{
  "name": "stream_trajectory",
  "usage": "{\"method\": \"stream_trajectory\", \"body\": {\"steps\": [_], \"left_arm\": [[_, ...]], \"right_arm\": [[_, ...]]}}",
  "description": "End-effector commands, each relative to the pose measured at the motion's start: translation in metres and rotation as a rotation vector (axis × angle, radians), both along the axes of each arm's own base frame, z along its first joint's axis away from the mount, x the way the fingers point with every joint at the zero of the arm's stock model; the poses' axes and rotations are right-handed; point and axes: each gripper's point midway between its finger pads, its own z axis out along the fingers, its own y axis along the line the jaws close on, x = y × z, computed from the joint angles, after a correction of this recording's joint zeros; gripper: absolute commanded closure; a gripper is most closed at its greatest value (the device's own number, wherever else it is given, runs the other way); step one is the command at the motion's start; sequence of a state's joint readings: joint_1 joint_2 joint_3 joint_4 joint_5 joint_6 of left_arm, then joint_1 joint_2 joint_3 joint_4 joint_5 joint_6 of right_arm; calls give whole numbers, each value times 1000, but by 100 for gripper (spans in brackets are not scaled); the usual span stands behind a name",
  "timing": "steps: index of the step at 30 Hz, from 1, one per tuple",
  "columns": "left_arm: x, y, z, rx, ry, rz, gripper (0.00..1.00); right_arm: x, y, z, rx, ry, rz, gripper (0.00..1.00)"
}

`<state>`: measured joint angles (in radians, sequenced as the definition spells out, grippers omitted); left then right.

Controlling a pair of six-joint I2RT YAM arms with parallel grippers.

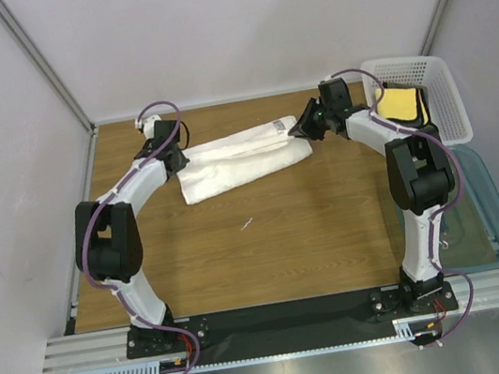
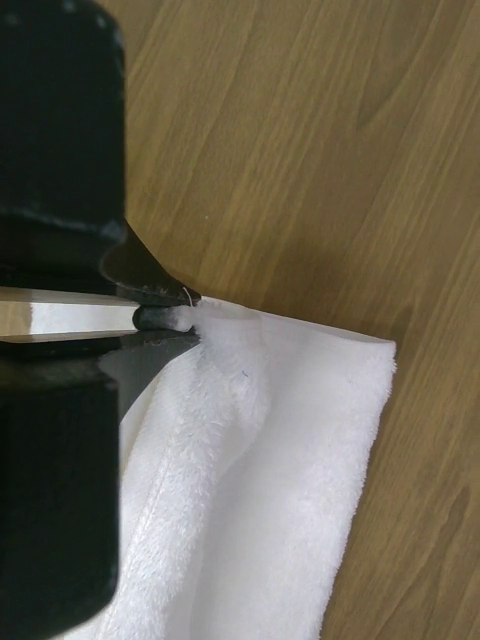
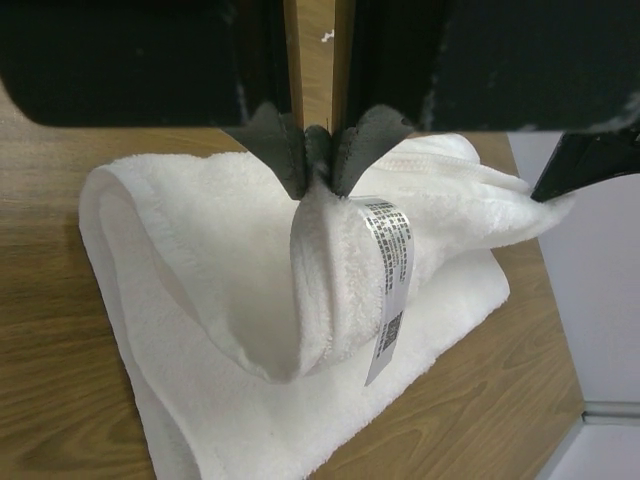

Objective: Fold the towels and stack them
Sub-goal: Fold the towel

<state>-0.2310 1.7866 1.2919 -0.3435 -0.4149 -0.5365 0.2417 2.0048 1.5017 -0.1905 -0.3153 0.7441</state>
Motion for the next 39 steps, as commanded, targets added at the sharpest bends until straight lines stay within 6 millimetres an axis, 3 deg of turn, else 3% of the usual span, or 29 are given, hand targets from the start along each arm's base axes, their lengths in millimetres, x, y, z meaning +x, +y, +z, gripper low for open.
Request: {"method": "stream_trajectory", "body": {"steps": [1, 4, 9, 13, 14, 19, 20, 22, 23, 27, 30, 36, 39], "left_arm": [[20, 12, 12, 46, -39, 15, 100], [22, 14, 12, 57, -33, 20, 100], [7, 11, 30, 21, -61, 1, 100], [-28, -3, 50, -31, -85, -63, 100], [-45, -5, 56, -36, -95, -77, 100], [-108, -37, 36, -84, -25, -174, 100], [-128, -38, 16, -83, 36, -178, 100], [-150, -47, 9, -105, 62, -191, 100], [-164, -46, -4, -98, 97, -186, 100], [-206, -42, -22, -111, 169, -165, 100], [-222, -36, -23, -124, 177, -139, 100], [-236, -31, -5, -157, 153, -103, 100], [-247, -39, -16, -200, 185, -134, 100]], "right_arm": [[26, -13, 23, 29, -62, -72, 100], [23, -10, 33, 46, -72, -65, 100], [-11, -13, 42, 6, -82, -58, 100], [-46, -25, 39, -48, -40, -55, 100], [-58, -30, 34, -67, -16, -55, 100], [-120, -54, 11, -155, 79, -52, 100], [-132, -57, 5, -162, 110, -48, 100], [-160, -61, -12, -167, 171, -39, 100], [-172, -63, -20, -170, 203, -36, 100], [-212, -71, -49, -179, 305, -33, 100], [-229, -75, -56, -183, 333, -39, 100], [-239, -79, -37, -190, 333, -28, 100], [-250, -81, -41, -198, 359, -20, 100]]}}
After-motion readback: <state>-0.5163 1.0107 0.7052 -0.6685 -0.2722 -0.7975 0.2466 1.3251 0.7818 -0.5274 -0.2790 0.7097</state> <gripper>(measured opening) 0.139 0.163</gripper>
